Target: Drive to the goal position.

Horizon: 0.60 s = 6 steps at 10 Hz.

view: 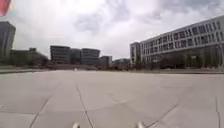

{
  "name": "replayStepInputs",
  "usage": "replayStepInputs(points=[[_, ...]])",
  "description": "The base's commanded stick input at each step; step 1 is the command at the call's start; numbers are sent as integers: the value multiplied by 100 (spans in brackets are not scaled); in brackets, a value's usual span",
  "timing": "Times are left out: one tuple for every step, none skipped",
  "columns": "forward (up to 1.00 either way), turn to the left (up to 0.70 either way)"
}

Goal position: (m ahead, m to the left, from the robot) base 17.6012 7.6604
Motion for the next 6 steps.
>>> replayStepInputs(points=[[70, 14], [70, 14], [70, 14], [70, 14], [70, 14], [70, 14]])
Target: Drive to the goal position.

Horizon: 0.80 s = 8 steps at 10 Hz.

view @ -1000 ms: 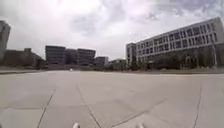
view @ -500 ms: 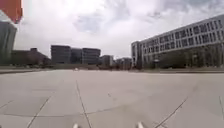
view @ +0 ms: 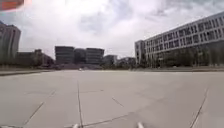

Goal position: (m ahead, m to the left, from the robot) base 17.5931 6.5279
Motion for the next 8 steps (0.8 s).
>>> replayStepInputs(points=[[70, 14], [70, 14], [70, 14], [70, 14], [70, 14], [70, 14], [70, 14], [70, 14]])
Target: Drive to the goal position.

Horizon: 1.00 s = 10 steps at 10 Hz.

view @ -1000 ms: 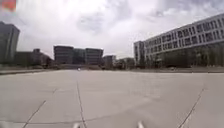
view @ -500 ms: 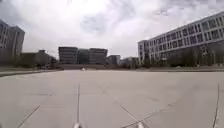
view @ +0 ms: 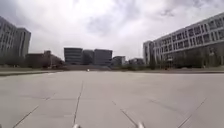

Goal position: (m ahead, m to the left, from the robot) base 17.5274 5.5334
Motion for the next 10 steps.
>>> replayStepInputs(points=[[70, 4], [70, 0], [70, 0], [70, 0], [70, 0], [70, 7], [70, 13], [70, 14], [70, 14], [70, 9]])
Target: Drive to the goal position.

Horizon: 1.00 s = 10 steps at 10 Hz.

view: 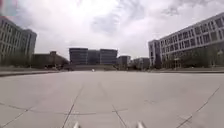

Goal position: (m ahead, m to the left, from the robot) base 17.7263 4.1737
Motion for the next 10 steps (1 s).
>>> replayStepInputs(points=[[70, 1], [70, 0], [70, 0], [70, 0], [70, 0], [70, 0], [70, 0], [70, 0], [70, 0], [70, 0]])
